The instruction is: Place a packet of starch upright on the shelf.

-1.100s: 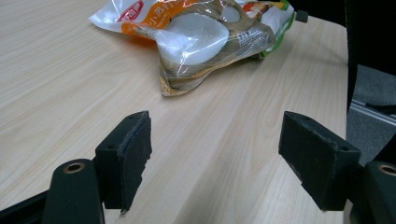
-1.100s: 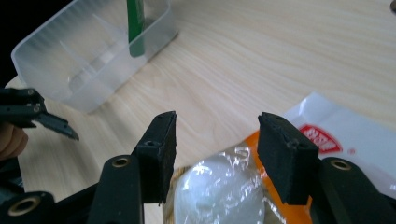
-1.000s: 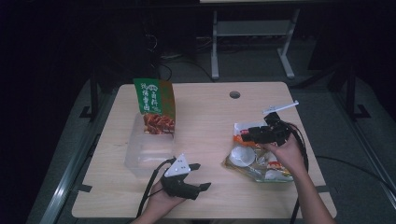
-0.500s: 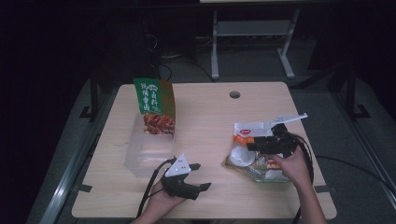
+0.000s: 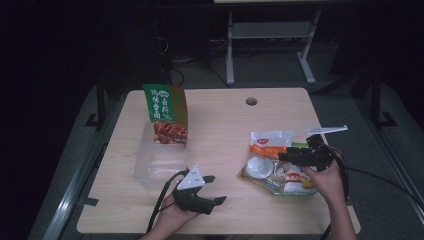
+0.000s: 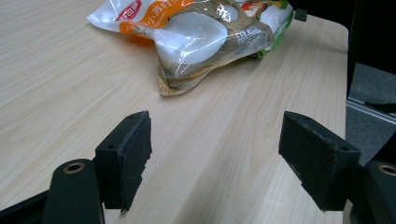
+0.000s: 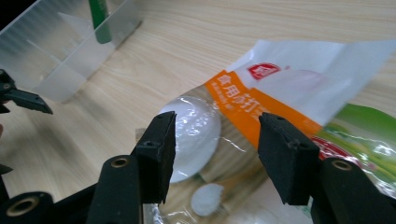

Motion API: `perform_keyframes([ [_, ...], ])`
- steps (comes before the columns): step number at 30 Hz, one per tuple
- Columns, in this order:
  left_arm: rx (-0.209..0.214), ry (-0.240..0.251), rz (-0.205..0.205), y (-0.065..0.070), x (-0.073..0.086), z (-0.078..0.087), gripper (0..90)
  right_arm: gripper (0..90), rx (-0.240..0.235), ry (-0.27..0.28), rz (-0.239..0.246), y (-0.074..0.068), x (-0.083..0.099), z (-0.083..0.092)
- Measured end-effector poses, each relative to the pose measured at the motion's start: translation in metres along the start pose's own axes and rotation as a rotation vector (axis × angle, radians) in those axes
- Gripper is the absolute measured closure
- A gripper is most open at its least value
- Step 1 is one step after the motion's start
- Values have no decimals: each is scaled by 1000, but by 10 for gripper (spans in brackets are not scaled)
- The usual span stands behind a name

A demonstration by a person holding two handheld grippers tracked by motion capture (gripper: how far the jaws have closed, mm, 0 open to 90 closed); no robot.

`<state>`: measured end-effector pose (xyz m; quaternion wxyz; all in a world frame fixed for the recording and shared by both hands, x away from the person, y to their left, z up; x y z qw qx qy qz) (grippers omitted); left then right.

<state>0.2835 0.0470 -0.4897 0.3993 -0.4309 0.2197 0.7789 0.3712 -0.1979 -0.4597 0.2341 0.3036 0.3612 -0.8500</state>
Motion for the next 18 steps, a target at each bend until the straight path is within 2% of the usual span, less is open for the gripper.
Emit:
perform_keyframes([
  [8, -2, 0, 2, -2, 0, 0, 253, 457, 41, -3, -34, 14, 6, 6],
  [18, 0, -5, 1, 0, 1, -1, 253, 460, 55, -27, -71, 28, 15, -1],
])
Point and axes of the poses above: each handheld gripper's, and its own axes: z roughly backward along the jaws, x roughly out of its underside, y roughly to its right, the point moved 10 cm from there along -z, roughly forward along the jaws, and after that the axes turned 11 degrees about -x, right-handed, at the moved point
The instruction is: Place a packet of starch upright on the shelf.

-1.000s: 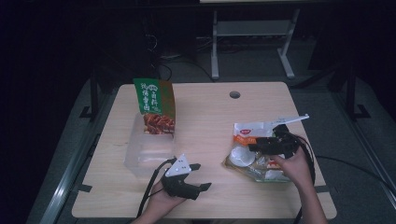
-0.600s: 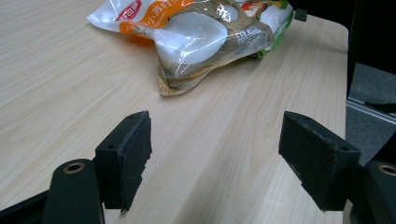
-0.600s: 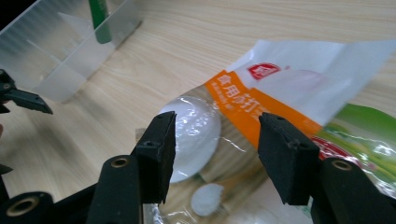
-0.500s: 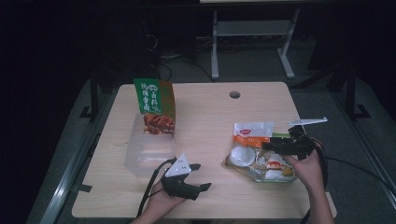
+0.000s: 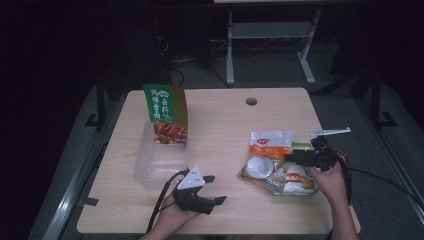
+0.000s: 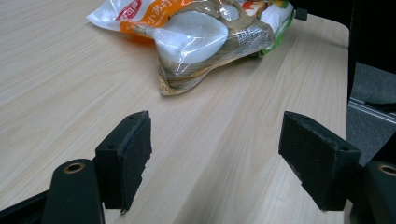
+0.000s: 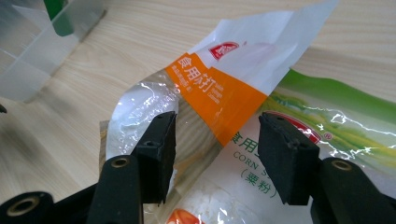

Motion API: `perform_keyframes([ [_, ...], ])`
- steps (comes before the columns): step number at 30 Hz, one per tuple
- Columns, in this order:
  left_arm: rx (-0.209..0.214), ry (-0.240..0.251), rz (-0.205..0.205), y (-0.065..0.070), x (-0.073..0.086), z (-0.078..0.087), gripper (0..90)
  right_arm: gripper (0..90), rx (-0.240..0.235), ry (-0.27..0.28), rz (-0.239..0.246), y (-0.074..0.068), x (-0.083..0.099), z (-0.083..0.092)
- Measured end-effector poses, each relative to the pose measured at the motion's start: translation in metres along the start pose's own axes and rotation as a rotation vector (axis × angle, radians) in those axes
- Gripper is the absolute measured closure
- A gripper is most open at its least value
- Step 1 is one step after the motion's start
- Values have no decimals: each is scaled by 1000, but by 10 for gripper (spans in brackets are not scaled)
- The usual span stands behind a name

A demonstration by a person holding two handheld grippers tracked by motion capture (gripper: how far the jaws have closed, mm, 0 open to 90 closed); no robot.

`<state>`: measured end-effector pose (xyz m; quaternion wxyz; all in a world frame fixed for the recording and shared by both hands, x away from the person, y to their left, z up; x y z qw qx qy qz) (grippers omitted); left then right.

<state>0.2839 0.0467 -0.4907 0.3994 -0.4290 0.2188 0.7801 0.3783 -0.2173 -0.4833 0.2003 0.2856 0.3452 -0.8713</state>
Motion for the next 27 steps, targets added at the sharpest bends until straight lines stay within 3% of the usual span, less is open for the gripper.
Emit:
perform_keyframes([
  [11, 1, -7, -1, 1, 1, -1, 253, 572, -1, -39, -19, 8, 3, -25],
  [18, 1, -5, 0, 0, 1, -1, 253, 686, -15, -39, -22, 5, 1, -34],
  [22, 1, -6, 1, 0, 1, -2, 253, 809, -49, -32, -39, 0, 0, -35],
  [27, -1, -3, 6, -1, 1, -1, 253, 888, -64, -44, -23, -7, -1, -34],
])
Point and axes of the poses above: each handheld gripper's, and its own axes: z roughly backward along the jaws, x roughly out of its underside, y roughly to its right, the point moved 10 cm from there along -z, roughly forward along the jaws, and after that the axes turned 11 degrees about -x, right-handed, at the moved point
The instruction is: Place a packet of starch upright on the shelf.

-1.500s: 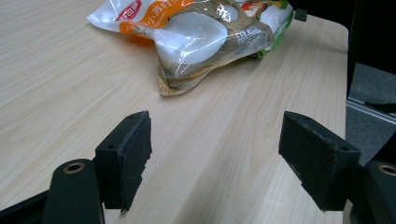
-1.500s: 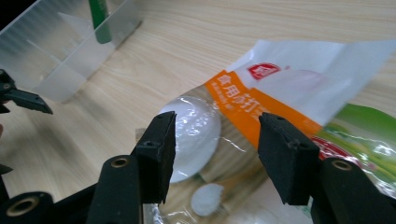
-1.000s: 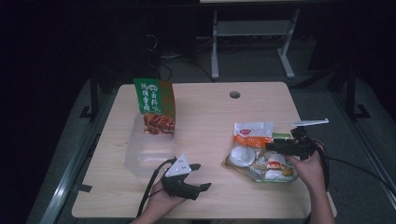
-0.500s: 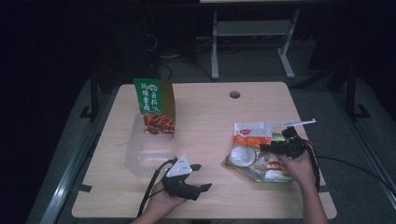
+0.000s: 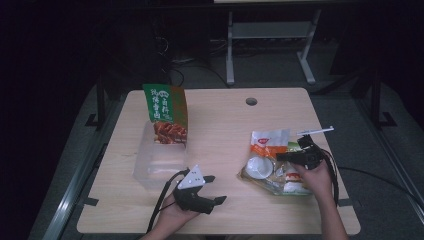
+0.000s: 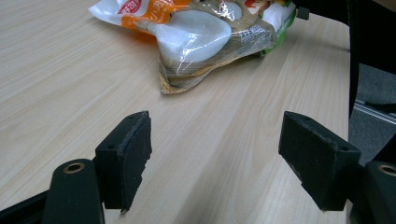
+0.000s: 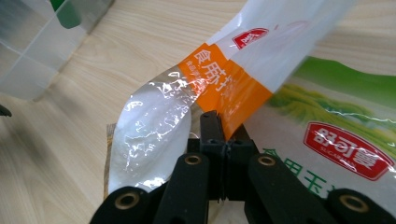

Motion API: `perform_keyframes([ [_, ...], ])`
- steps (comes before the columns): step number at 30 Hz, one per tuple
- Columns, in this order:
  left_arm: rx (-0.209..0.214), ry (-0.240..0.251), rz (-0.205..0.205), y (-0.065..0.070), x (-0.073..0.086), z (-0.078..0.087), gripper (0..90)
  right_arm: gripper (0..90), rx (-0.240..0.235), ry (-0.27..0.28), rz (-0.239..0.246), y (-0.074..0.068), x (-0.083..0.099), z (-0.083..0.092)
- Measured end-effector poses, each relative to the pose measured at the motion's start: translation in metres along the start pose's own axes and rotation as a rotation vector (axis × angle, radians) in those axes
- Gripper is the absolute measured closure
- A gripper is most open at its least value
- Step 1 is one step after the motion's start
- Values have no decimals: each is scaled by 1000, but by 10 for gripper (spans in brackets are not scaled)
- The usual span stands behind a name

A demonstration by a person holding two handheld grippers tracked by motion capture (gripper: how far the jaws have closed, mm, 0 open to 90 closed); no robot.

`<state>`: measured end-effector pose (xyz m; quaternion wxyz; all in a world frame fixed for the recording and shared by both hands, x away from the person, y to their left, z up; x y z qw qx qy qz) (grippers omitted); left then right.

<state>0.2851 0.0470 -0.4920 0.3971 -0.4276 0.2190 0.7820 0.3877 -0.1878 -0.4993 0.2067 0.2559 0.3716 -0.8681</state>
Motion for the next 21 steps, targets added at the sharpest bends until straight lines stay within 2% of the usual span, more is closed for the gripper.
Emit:
perform_keyframes([
  [3, -1, 1, 5, -1, 0, 0, 253, 891, 1, 1, 22, -5, -1, 0],
  [6, -2, 0, 3, -1, 0, 0, 253, 893, -22, 22, 38, -12, -5, 2],
  [12, -5, -2, 7, -3, 0, -1, 254, 894, -85, 62, 72, -31, -11, 6],
  [18, 3, 1, 21, -3, -1, -3, 255, 895, -169, 98, 96, -52, -17, 9],
  [19, 3, 1, 21, -3, -1, -3, 255, 895, -169, 98, 96, -52, -17, 9],
  [20, 3, -1, 23, -3, 0, -4, 254, 896, -198, 106, 107, -61, -18, 10],
  [21, 3, -1, 26, -3, -1, -4, 254, 896, -202, 106, 115, -63, -19, 9],
])
Point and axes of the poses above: each handheld gripper's, and its own axes: z roughly backward along the jaws, x roughly out of its underside, y roughly to its right, the point moved 10 cm from there along -z, roughly forward along the jaws, and after that the axes turned 11 degrees about -x, right-handed, at the moved point
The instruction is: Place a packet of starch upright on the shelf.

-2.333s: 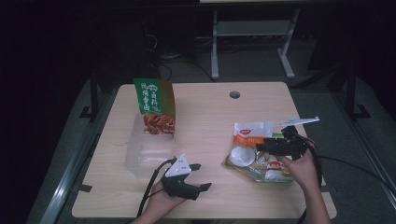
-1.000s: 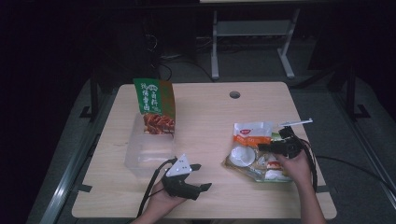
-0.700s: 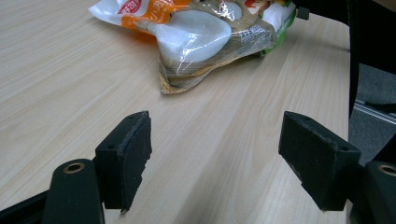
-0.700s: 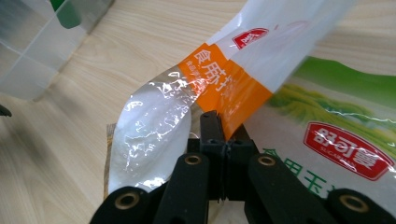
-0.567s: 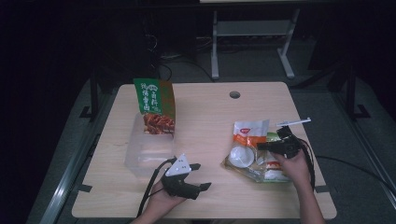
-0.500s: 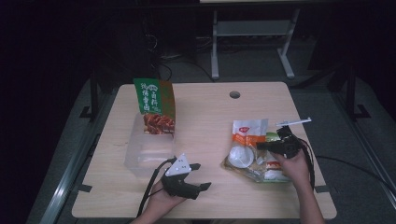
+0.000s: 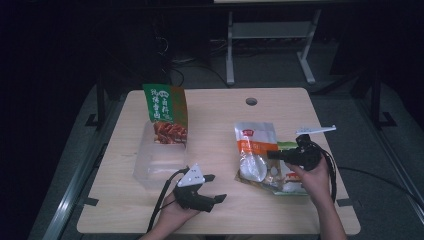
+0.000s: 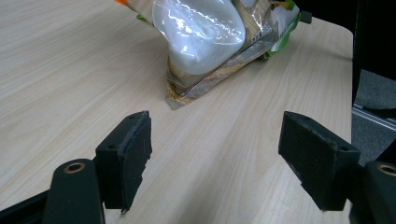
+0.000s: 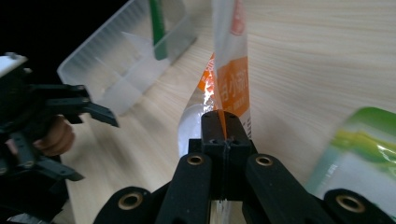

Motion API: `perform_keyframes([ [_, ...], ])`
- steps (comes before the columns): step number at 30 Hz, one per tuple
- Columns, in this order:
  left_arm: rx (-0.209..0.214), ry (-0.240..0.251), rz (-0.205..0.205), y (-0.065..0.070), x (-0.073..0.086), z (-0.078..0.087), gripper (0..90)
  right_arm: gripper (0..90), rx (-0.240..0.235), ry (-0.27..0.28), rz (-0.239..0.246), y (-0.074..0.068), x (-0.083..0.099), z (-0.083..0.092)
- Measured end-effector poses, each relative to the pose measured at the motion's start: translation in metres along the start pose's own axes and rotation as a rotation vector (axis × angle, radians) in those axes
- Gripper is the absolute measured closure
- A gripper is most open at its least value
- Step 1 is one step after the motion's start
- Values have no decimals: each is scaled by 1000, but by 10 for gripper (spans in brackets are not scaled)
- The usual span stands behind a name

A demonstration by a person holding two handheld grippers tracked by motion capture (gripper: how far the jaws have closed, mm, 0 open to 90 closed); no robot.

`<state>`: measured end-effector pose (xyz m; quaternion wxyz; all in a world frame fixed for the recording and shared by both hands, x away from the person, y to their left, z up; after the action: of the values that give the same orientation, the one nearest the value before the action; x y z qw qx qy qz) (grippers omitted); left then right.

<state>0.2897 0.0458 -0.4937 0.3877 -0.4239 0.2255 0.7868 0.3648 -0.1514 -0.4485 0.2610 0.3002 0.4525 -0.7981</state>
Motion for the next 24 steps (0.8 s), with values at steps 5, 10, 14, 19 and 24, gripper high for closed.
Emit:
perform_keyframes([
  [5, -1, -7, -4, -1, 0, -2, 255, 897, -41, -8, 62, -21, -6, -9],
  [10, -7, -4, -2, -2, 0, -2, 255, 897, -53, -32, 133, -40, -10, -20],
  [14, -10, -4, -1, -3, 0, -3, 255, 898, -89, -48, 188, -55, -12, -33],
  [19, -15, -6, 2, -3, 0, -3, 256, 897, -90, -86, 214, -56, -8, -38],
  [24, -14, -9, 2, -4, 0, -4, 258, 893, -85, -90, 196, -44, -2, -31],
])
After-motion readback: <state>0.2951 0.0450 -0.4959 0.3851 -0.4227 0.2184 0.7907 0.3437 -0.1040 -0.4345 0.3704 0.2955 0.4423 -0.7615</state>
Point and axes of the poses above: each handheld gripper's, and its own axes: z roughly backward along the jaws, x roughly out of its underside, y roughly to its right, the point moved 10 cm from there along -z, roughly forward along the jaws, and after that the axes turned 11 degrees about -x, right-handed, at the moved point
